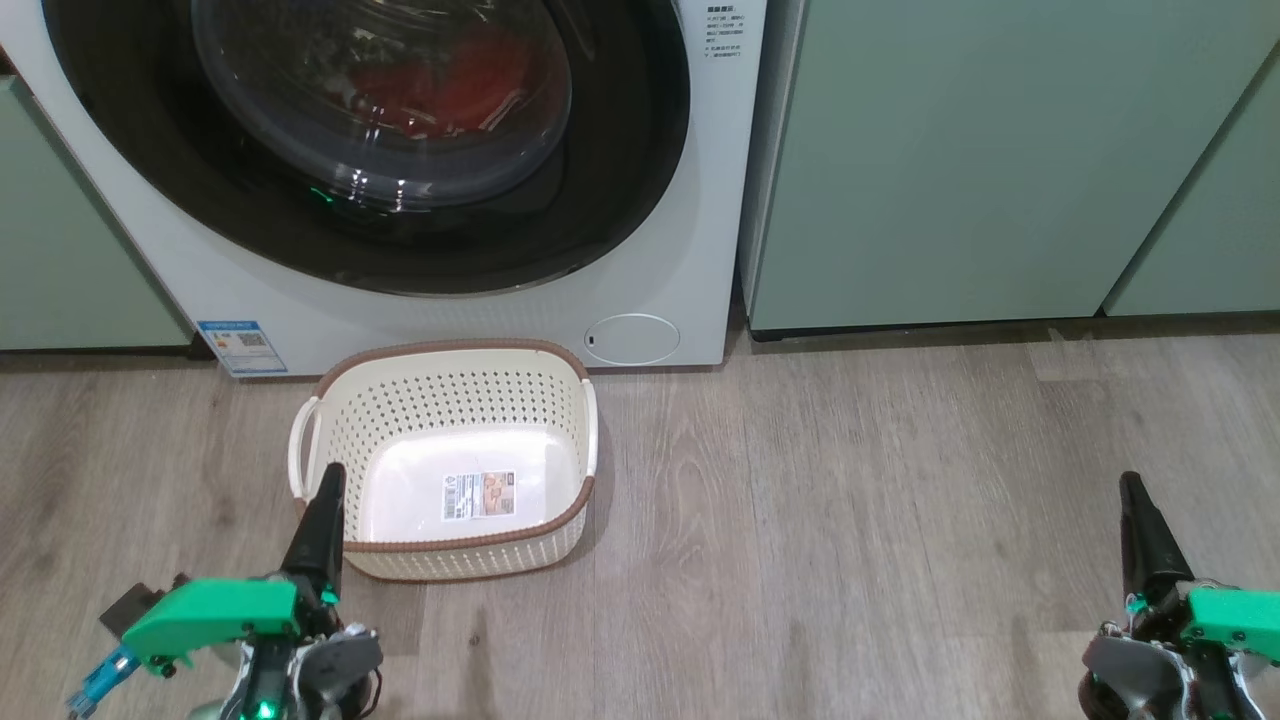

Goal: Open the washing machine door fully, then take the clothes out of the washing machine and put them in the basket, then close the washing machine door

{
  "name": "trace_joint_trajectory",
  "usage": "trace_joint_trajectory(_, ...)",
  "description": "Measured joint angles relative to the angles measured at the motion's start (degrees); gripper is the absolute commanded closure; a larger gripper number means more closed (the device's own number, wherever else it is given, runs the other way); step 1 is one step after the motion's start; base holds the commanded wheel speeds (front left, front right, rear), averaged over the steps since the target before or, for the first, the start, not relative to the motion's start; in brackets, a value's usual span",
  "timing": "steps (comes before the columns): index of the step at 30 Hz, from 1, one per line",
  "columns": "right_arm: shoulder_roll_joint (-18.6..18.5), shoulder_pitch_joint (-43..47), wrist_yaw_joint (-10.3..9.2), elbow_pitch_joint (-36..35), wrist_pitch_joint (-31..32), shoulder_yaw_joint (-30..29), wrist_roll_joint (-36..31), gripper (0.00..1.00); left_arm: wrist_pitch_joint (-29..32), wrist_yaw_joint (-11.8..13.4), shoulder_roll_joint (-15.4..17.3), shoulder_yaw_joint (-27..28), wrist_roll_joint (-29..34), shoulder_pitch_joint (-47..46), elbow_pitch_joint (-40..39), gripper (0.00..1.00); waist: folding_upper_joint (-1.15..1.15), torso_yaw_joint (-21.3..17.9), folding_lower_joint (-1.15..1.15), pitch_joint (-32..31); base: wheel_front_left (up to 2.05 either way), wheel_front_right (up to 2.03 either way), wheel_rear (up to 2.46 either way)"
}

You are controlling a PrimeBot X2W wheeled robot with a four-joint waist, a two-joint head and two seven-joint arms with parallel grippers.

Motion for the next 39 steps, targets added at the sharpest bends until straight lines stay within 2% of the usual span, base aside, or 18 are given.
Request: trace_joint_trajectory(39, 0.0, 0.0, 0.01, 0.0, 0.0, -0.2, 0.0, 1.00, 0.1, 0.0, 0.0, 0.0, 0.1, 0.0, 0.0, 1.00, 0.00, 0.0, 0.00, 0.0, 0.00, 0.00, 0.00)
